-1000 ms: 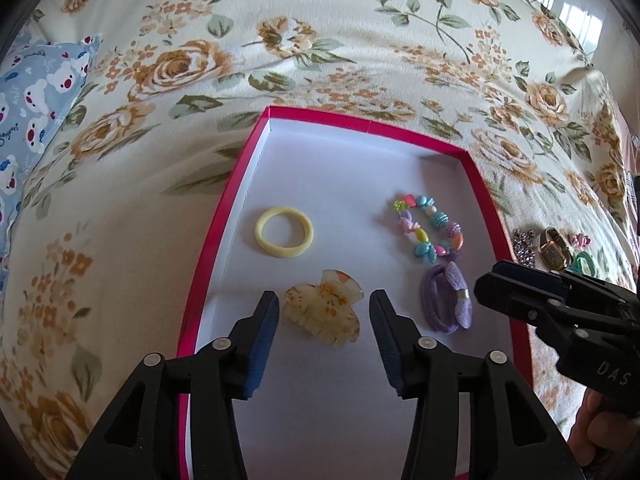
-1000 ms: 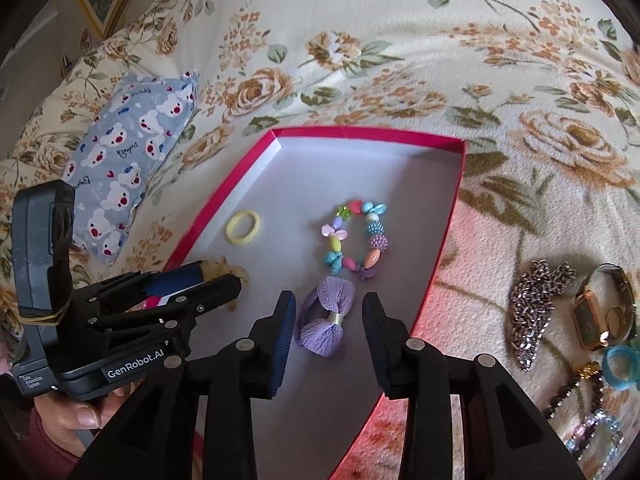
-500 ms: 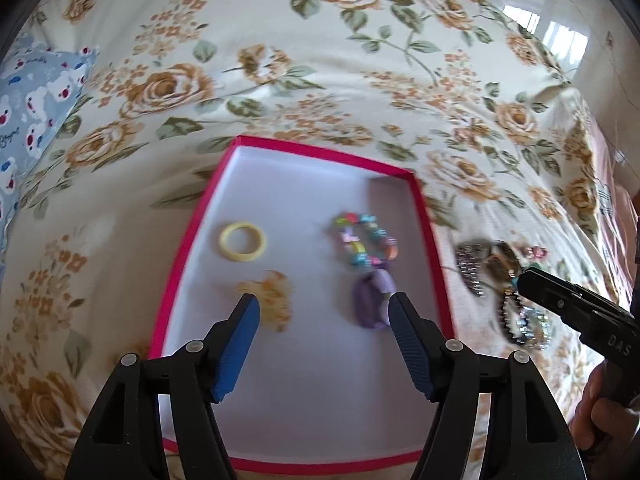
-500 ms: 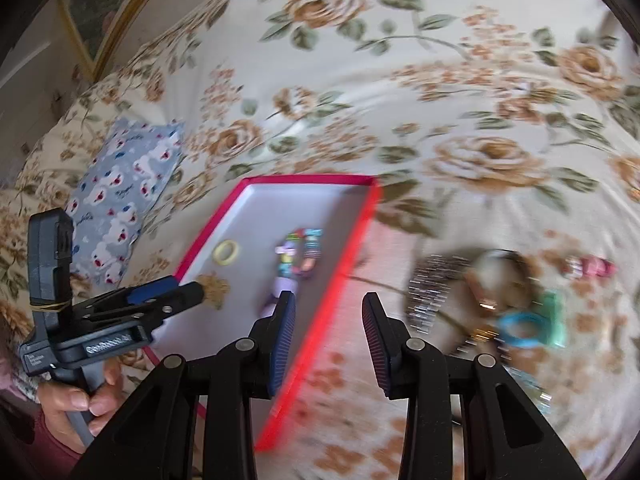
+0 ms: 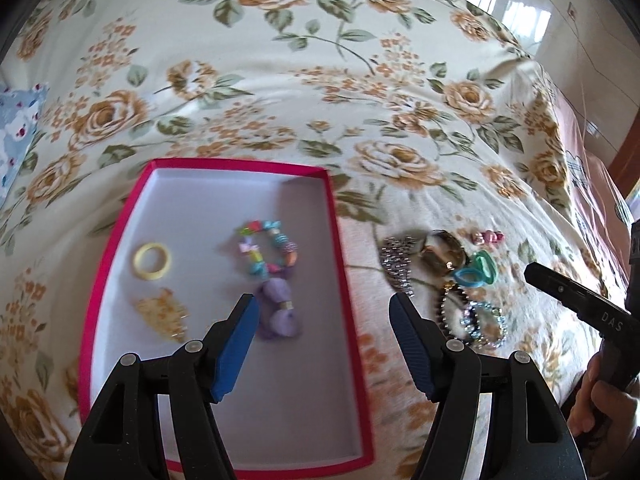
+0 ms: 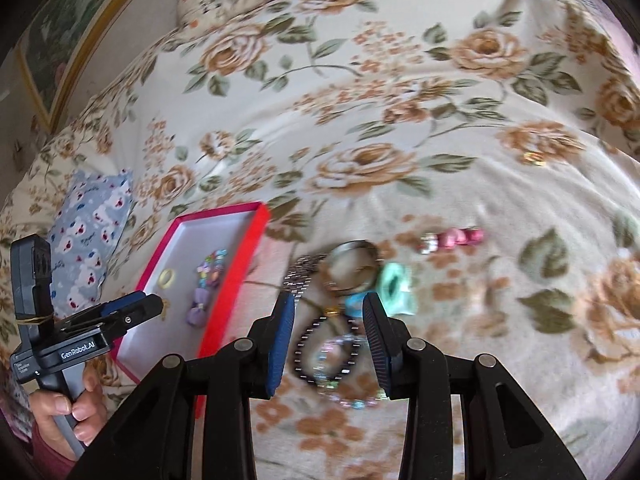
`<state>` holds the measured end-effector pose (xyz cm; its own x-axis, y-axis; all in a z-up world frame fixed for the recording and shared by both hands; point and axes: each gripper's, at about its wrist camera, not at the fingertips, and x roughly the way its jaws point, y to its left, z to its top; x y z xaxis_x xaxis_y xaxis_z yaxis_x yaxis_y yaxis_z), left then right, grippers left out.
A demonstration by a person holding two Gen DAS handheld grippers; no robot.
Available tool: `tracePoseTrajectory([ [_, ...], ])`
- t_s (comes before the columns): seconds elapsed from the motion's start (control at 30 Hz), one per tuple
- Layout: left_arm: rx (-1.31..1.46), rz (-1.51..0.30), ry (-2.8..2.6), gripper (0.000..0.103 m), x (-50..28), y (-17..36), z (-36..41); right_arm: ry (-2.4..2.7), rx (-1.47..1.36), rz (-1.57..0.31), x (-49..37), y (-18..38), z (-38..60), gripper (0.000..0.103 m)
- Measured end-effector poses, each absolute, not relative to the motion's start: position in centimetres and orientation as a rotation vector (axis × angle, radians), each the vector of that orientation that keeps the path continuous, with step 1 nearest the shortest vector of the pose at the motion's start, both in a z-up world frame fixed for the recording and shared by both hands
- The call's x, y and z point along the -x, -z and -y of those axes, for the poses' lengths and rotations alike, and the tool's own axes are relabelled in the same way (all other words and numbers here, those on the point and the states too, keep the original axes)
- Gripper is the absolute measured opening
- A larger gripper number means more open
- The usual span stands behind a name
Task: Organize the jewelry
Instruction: 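Move both open tools back over the remaining jewelry, then grasp the gold watch with the left tool while the right tool reaches the pink charm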
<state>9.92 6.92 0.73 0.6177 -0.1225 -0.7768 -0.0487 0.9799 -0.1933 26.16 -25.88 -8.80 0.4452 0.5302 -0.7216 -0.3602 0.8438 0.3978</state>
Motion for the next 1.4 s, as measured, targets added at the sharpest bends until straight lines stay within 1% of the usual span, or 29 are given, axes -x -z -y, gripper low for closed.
tracePoseTrajectory([
  [0.4,0.151,-0.936,0.101,0.068,-12.8,-0.3,-3.2,-0.494,-0.228,-0.966,-27.4,9.8,29.3,0.038],
  [0.5,0.138,-0.943,0.112,0.068,-13.7,-0.2,-2.3,-0.489,-0.227,-0.971,-28.0,10.1,29.8,0.043],
  [0.6,0.128,-0.957,0.124,0.068,-14.8,0.2,-1.6,-0.488,-0.199,-0.974,-28.9,10.3,30.1,0.043],
  [0.67,0.126,-0.969,0.133,0.068,-15.6,0.6,-1.1,-0.498,-0.143,-0.980,-29.7,10.4,30.0,0.044],
  [0.7,0.126,-0.975,0.137,0.068,-16.0,0.8,-0.9,-0.511,-0.104,-0.985,-30.2,10.5,29.9,0.046],
  [0.87,0.125,-1.002,0.171,0.068,-18.3,1.7,0.4,-0.609,0.134,-0.992,-32.8,11.1,28.7,0.048],
  [1.0,0.139,-1.024,0.190,0.067,-20.6,2.7,1.5,-0.717,0.287,-0.959,-33.7,11.7,27.4,0.059],
  [1.1,0.129,-1.042,0.189,0.066,-22.4,3.9,2.4,-0.757,0.358,-0.947,-34.2,12.4,26.6,0.062],
  [1.17,0.103,-1.058,0.180,0.063,-23.5,4.9,3.2,-0.768,0.398,-0.952,-34.7,13.2,26.0,0.062],
  [1.23,0.091,-1.085,0.187,0.052,-24.5,6.1,4.0,-0.778,0.427,-0.961,-35.3,14.1,25.7,0.062],
  [1.27,0.094,-1.097,0.191,0.050,-24.9,6.7,4.3,-0.776,0.437,-0.967,-35.5,14.5,25.6,0.062],
  [1.33,0.101,-1.106,0.200,0.037,-25.5,7.4,4.5,-0.766,0.461,-0.986,-36.0,15.5,25.5,0.061],
  [1.37,0.096,-1.101,0.199,0.035,-25.6,7.5,4.6,-0.764,0.464,-0.999,-36.2,15.9,25.5,0.059],
  [1.4,0.092,-1.099,0.204,0.027,-25.7,7.5,4.7,-0.763,0.458,-1.007,-36.2,16.2,25.6,0.053],
])
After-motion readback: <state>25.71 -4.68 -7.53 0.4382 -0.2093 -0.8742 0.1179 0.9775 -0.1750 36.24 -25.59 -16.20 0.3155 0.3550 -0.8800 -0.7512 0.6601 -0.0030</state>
